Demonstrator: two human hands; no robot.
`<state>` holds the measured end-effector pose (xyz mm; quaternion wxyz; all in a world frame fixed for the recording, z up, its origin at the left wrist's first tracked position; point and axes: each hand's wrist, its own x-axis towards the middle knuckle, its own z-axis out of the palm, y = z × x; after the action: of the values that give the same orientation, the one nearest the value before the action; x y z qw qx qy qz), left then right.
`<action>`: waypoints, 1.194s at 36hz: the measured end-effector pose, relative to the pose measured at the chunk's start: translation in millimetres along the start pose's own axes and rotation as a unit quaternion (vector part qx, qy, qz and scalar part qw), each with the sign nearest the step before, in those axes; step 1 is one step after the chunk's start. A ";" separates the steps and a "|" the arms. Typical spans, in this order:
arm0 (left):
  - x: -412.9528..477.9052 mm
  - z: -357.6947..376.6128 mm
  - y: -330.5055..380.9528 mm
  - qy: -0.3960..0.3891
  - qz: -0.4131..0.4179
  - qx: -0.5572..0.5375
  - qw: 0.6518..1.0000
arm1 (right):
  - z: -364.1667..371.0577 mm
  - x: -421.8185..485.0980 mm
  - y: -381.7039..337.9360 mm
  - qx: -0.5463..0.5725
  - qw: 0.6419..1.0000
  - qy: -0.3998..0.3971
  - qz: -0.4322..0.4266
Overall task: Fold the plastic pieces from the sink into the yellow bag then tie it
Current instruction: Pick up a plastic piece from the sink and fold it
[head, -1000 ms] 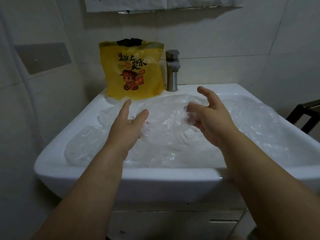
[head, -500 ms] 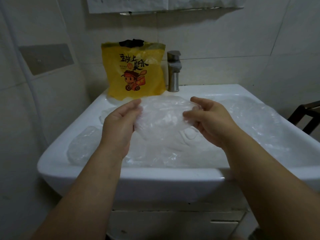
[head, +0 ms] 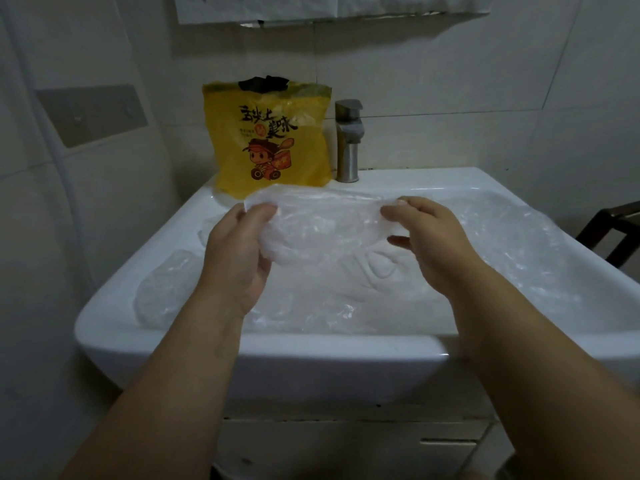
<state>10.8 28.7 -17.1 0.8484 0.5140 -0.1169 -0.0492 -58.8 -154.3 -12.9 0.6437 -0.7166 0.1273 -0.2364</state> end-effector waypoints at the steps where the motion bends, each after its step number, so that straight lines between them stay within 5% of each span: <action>1: -0.1 0.1 0.0 0.002 0.000 -0.003 1.000 | 0.1 0.6 -0.7 0.037 0.999 -0.017 -0.003; 5: -0.7 -0.1 -3.1 0.029 0.011 0.049 0.998 | -0.7 -0.2 -4.0 0.176 0.982 -0.074 0.013; 9: 0.9 -0.4 -4.8 0.066 0.002 0.082 0.994 | -0.3 -3.1 -4.0 0.154 0.986 -0.057 0.023; 15: -11.5 -1.9 2.5 -0.105 -0.138 0.052 0.984 | 3.2 -5.3 -4.3 0.213 0.974 -0.042 0.065; 19: -15.0 -14.7 3.0 -0.098 -0.150 0.124 0.976 | -7.7 -13.6 -6.0 0.226 0.969 -0.052 0.086; 22: -15.2 -16.4 11.2 -0.070 -0.146 0.090 0.983 | -20.6 -18.2 -11.4 0.164 0.975 -0.099 0.113; 28: -25.1 -0.9 29.2 -0.139 -0.111 0.186 0.966 | -38.0 -25.0 -47.1 0.019 0.972 -0.199 0.125; 34: -33.7 11.3 45.5 -0.135 -0.094 0.099 0.981 | -35.7 -42.9 -65.7 -0.117 0.903 -0.375 0.173; 39: -36.1 0.2 48.6 -0.182 -0.129 -0.124 0.967 | -24.2 -46.5 -57.4 0.047 0.957 -0.259 0.123; 43: -49.0 10.8 22.3 -0.191 -0.221 -0.076 0.953 | -10.1 -41.8 -55.1 0.150 0.963 -0.194 0.114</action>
<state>-40.2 39.8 0.2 0.8144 0.4423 -0.1559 -0.3417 -106.4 -135.0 34.5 0.7786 -0.6251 0.0435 -0.0341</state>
